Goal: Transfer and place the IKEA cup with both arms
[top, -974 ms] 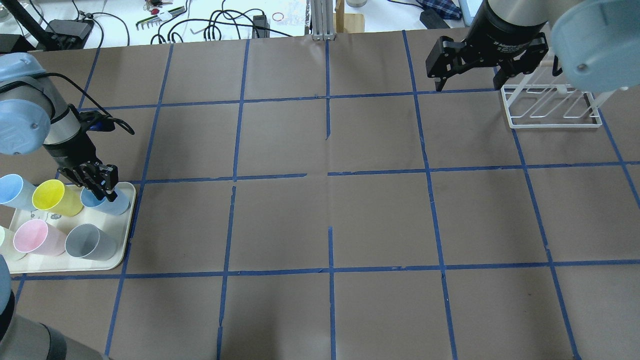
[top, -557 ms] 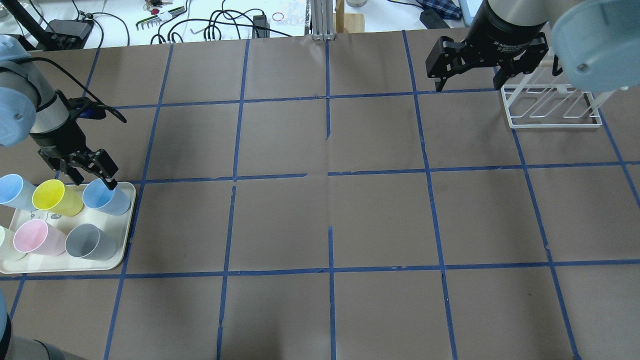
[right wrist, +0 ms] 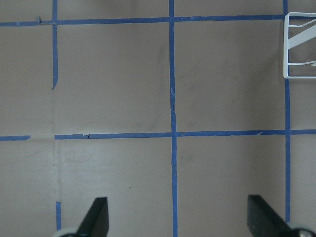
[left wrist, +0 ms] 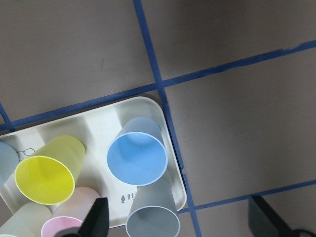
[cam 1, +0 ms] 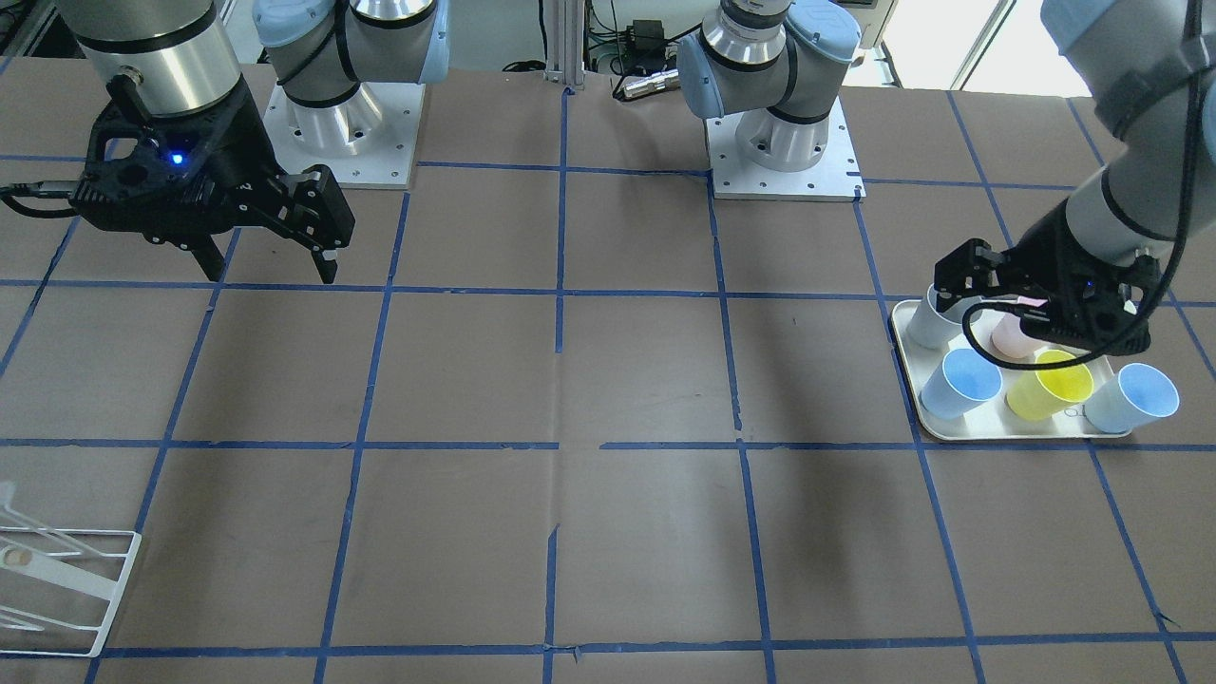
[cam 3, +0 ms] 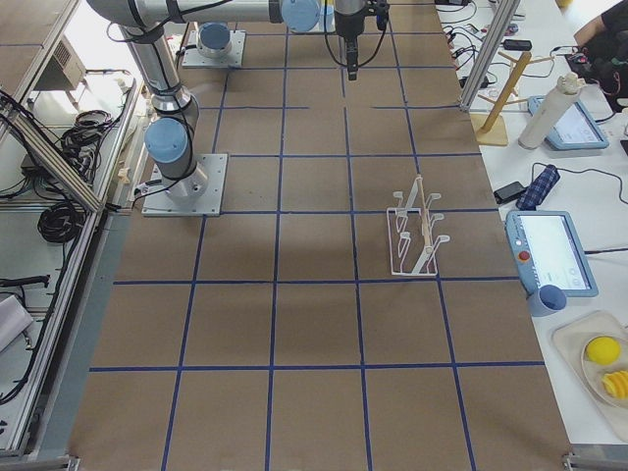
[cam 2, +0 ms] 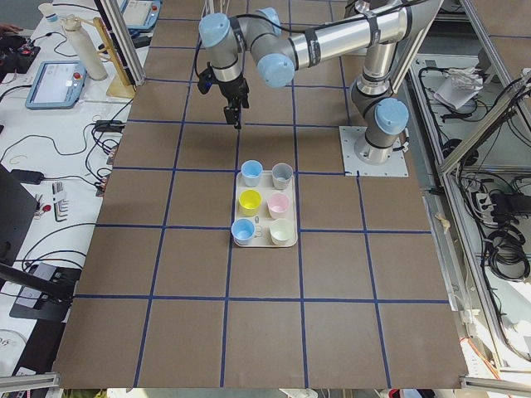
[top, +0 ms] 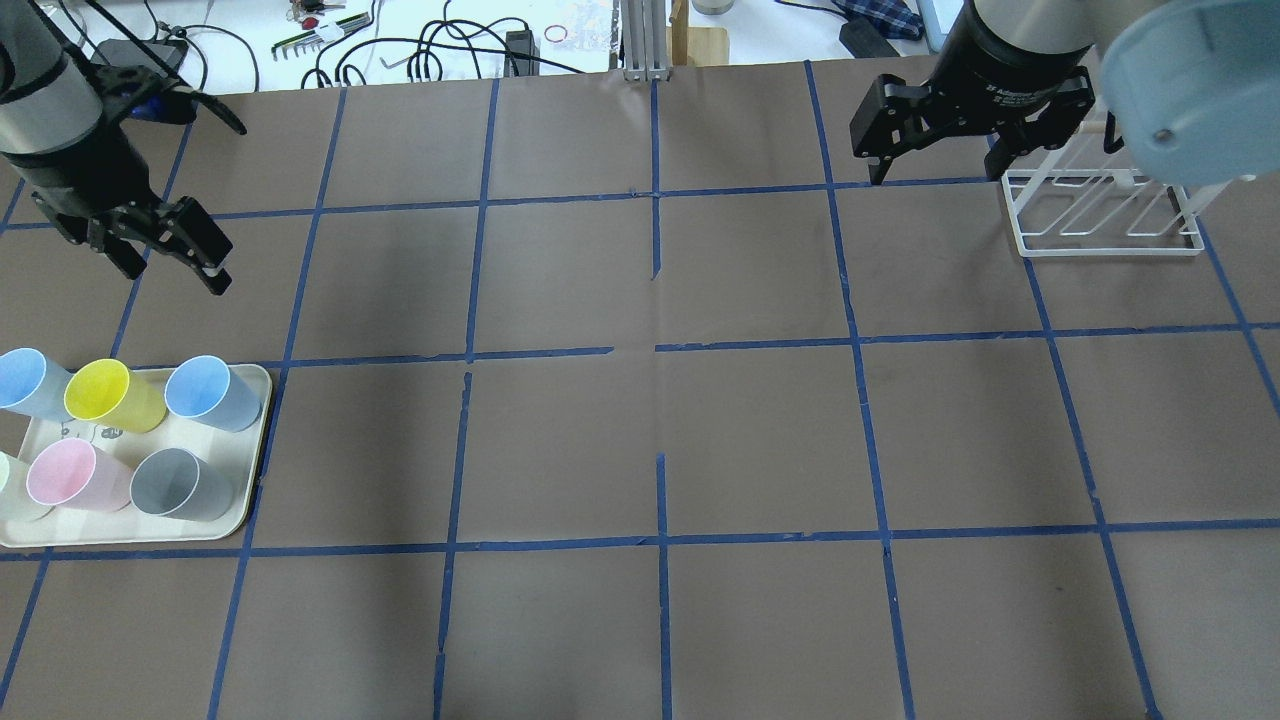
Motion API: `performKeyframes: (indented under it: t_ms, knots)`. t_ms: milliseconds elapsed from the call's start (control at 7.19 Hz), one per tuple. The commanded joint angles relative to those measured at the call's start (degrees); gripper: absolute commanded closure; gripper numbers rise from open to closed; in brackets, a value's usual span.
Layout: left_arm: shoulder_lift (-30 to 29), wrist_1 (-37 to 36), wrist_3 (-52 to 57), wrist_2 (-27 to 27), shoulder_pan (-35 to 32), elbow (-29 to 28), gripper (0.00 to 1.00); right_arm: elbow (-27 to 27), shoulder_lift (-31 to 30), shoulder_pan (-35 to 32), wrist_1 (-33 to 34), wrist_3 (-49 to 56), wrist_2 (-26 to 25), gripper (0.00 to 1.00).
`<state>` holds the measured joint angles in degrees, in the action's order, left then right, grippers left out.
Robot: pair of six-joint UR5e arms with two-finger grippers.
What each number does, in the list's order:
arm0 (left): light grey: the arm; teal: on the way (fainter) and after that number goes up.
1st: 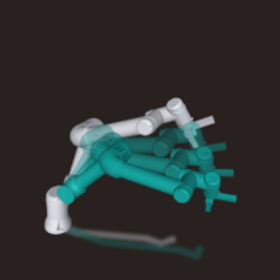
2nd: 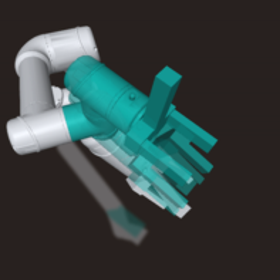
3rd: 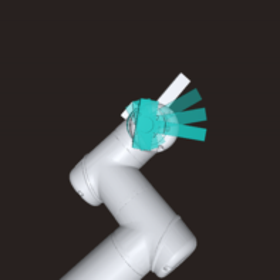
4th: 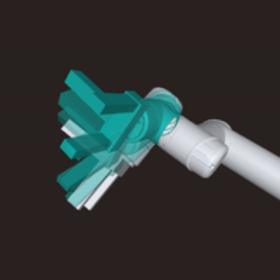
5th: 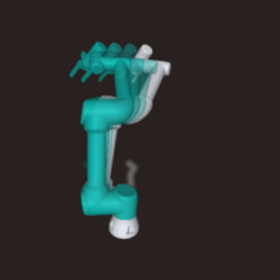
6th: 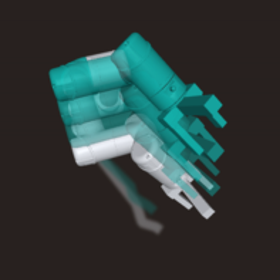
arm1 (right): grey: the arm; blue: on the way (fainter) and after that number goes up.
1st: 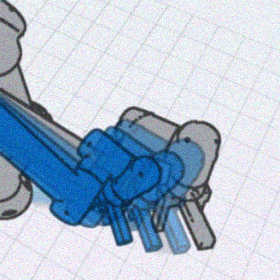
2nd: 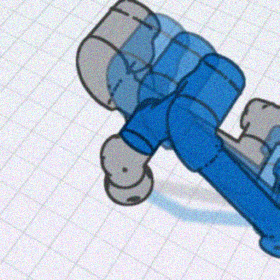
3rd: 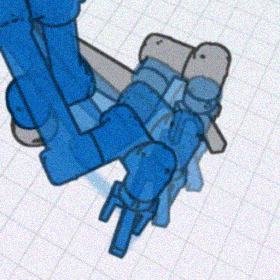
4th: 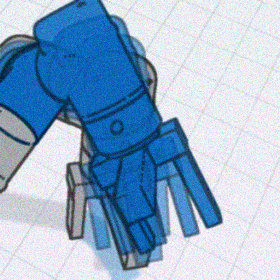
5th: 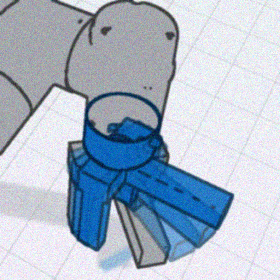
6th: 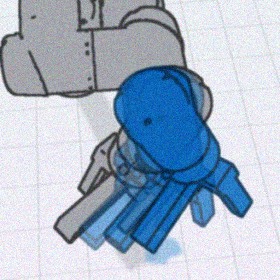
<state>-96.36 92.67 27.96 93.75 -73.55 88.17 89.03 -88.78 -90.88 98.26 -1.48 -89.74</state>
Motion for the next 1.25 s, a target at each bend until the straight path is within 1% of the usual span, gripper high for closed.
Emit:
performKeyframes:
  t_ms: [0,139,278,417,557,696,974,1113]
  knots:
    - [6.0,3.2,-8.3,-2.2,-5.9,-0.5,0.00,0.0,0.0,0.0,0.0,0.0,-0.1,0.00]
    - [6.5,3.7,-11.6,-3.0,-8.8,0.2,0.00,0.0,0.0,0.0,0.0,0.0,-0.1,0.00]
    - [6.6,2.7,-19.4,-3.0,-12.3,0.2,0.00,0.0,0.0,0.0,0.0,0.0,-0.1,0.00]
    - [6.6,2.7,-23.3,-2.7,-15.0,0.7,0.00,0.0,0.0,0.0,0.0,0.0,-0.1,0.00]
    - [7.1,2.4,-23.3,-2.5,-16.6,1.9,0.00,0.0,0.0,0.0,0.0,0.0,-0.1,0.00]
    - [7.7,-0.3,-22.4,-2.2,-16.6,3.0,0.00,0.0,0.0,0.0,0.1,0.0,-0.1,0.00]
    - [8.6,-0.4,-21.6,-2.8,-16.5,3.3,0.00,0.0,0.0,0.0,0.1,0.0,0.0,0.00]
    - [9.0,-0.5,-20.1,-2.9,-16.1,4.7,0.00,0.0,0.0,0.0,0.1,0.0,0.0,0.00]
